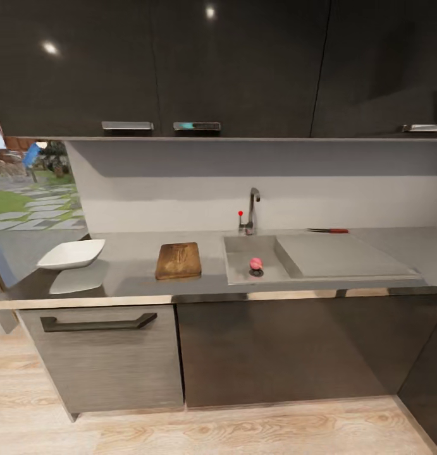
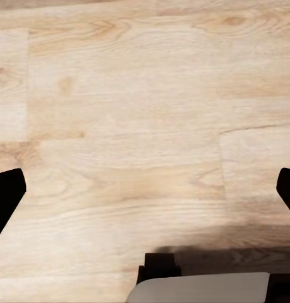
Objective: In the kitchen, take the Vidalia onion out of the sink, dice it on the chopping board with the paring knife, put the diced onion into the bowl on the countertop, then place both the paring knife and the chopping board into the sink.
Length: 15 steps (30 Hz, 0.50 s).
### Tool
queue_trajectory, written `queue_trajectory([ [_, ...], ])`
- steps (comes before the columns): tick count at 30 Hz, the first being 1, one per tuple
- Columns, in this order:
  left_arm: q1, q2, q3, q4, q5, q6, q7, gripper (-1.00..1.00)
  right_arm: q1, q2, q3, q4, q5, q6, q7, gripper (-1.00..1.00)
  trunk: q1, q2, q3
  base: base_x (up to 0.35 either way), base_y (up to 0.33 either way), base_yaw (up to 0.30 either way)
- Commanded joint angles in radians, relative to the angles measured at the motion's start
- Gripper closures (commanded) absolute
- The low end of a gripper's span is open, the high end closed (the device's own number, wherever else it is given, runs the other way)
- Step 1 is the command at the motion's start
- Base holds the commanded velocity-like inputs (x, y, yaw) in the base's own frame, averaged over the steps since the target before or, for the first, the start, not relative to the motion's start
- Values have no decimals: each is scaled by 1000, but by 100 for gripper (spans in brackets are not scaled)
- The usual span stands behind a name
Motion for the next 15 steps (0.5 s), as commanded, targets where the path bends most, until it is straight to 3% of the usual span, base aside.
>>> queue_trajectory([
  [1,0,0,2,-1,-2,-1,-1,-100,1,0,1,-23,0,0,-4,-100,0,0,-1,-1,291,0],
  [5,0,1,3,-1,-2,-1,-1,-100,0,1,0,-80,0,5,-21,-100,0,0,-1,0,291,0],
  [11,0,1,2,0,-2,-1,-1,-100,0,6,0,-212,1,48,-100,-100,0,0,-1,-8,291,0],
  [14,0,1,3,0,-1,-1,-1,-100,-1,8,1,-283,2,125,-120,-100,0,0,-1,-68,291,0],
  [15,0,1,3,0,0,-1,-1,-100,-1,10,2,-341,2,190,-126,-100,0,0,-1,-139,284,0],
])
